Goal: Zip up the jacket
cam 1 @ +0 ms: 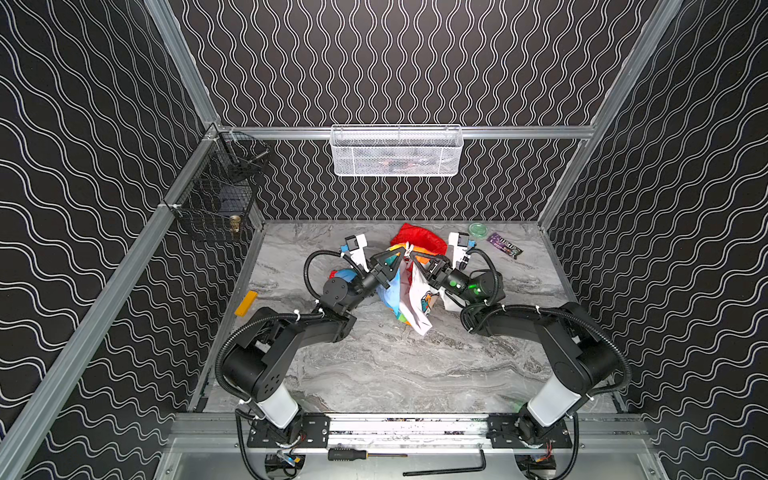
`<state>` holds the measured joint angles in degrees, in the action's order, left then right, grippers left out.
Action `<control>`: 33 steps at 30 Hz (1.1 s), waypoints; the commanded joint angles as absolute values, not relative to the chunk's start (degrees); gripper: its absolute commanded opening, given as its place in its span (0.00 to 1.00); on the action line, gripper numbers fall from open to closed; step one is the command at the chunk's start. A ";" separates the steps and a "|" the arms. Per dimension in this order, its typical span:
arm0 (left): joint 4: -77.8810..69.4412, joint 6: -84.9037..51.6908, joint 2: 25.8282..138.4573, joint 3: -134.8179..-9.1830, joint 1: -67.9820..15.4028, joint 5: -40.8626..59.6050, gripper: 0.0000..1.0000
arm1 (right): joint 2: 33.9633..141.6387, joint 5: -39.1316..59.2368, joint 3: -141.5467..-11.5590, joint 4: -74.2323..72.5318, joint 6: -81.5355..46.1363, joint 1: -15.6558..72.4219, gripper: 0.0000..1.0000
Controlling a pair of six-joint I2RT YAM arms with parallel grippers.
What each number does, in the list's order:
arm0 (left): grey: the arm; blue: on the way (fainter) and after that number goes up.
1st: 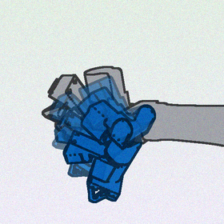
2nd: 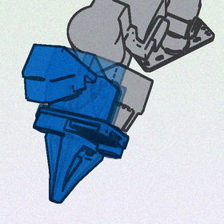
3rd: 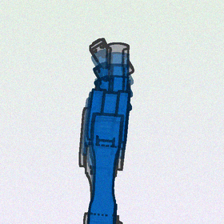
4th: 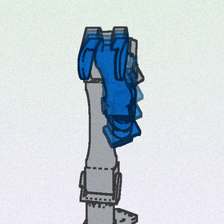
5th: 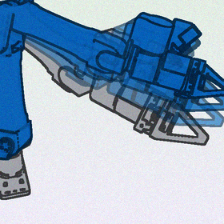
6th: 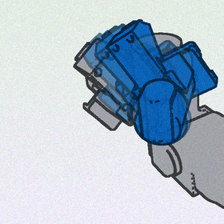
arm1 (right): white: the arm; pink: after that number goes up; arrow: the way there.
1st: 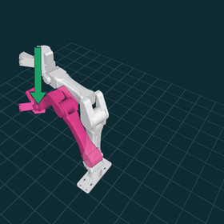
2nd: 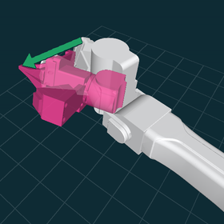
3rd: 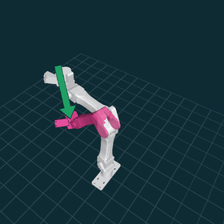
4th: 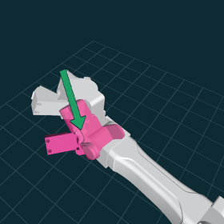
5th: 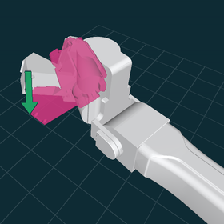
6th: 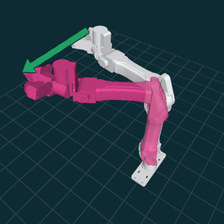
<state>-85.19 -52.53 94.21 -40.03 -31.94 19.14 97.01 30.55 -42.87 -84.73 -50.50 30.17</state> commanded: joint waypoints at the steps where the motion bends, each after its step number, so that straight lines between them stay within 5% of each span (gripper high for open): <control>1: -88.60 -53.10 93.69 -39.83 -31.92 19.87 0.00 | 96.57 30.14 -43.33 -87.63 -50.63 30.15 0.00; 33: -88.60 -53.42 94.48 -43.86 -31.75 19.59 0.00 | 95.89 30.75 -40.47 -91.98 -53.90 29.44 0.00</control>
